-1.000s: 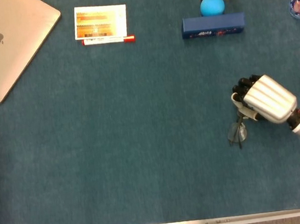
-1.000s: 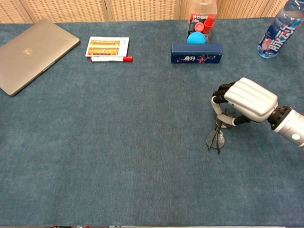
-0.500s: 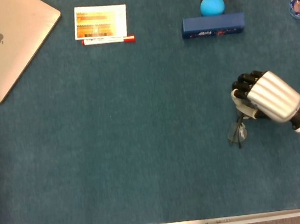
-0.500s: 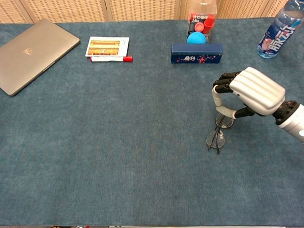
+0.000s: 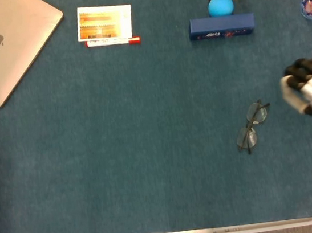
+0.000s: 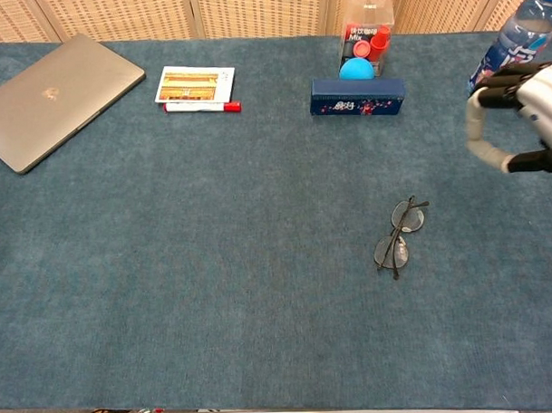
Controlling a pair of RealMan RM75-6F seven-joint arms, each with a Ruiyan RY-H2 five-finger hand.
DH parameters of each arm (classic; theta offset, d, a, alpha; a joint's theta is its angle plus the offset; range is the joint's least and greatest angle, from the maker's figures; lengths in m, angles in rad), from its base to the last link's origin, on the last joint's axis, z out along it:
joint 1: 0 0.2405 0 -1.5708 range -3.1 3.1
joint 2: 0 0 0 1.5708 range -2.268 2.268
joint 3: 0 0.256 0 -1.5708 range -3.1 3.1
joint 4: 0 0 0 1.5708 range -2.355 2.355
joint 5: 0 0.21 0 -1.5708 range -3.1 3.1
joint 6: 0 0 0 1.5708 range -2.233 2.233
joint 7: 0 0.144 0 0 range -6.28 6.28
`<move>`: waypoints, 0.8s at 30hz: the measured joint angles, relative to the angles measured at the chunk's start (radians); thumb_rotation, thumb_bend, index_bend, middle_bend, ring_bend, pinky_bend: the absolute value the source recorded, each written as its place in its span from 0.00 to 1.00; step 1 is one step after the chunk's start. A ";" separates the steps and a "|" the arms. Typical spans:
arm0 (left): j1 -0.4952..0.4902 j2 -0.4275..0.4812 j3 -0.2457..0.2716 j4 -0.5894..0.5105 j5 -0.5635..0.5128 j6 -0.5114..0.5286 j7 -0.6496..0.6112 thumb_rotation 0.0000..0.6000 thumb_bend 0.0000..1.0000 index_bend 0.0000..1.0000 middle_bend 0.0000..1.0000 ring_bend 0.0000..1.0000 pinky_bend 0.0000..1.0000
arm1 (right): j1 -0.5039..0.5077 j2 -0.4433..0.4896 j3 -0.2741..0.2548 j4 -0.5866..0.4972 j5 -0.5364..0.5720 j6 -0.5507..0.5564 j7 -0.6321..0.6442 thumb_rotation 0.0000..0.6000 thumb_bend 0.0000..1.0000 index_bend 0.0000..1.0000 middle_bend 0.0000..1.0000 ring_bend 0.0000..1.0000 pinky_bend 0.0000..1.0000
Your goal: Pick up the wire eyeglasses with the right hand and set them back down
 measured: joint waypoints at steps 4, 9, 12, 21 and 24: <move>0.000 0.000 0.000 0.000 0.002 0.001 -0.002 1.00 0.28 0.53 0.55 0.42 0.59 | -0.075 0.098 0.012 -0.098 0.013 0.066 -0.116 1.00 0.30 0.61 0.56 0.43 0.59; 0.000 -0.001 0.003 -0.001 0.007 0.002 0.001 1.00 0.28 0.53 0.55 0.42 0.59 | -0.154 0.157 0.020 -0.165 0.061 0.116 -0.141 1.00 0.30 0.61 0.56 0.42 0.58; 0.000 -0.002 0.004 -0.002 0.011 0.004 0.004 1.00 0.28 0.53 0.55 0.42 0.59 | -0.193 0.169 0.025 -0.173 0.096 0.134 -0.132 1.00 0.30 0.61 0.56 0.42 0.57; 0.002 -0.018 -0.008 0.016 -0.005 0.017 0.004 1.00 0.28 0.53 0.55 0.42 0.59 | -0.262 0.183 0.055 -0.147 0.177 0.150 -0.019 1.00 0.30 0.61 0.56 0.41 0.57; 0.001 -0.021 -0.010 0.018 -0.012 0.012 0.004 1.00 0.28 0.53 0.55 0.42 0.59 | -0.277 0.186 0.067 -0.130 0.191 0.153 0.024 1.00 0.30 0.61 0.56 0.41 0.57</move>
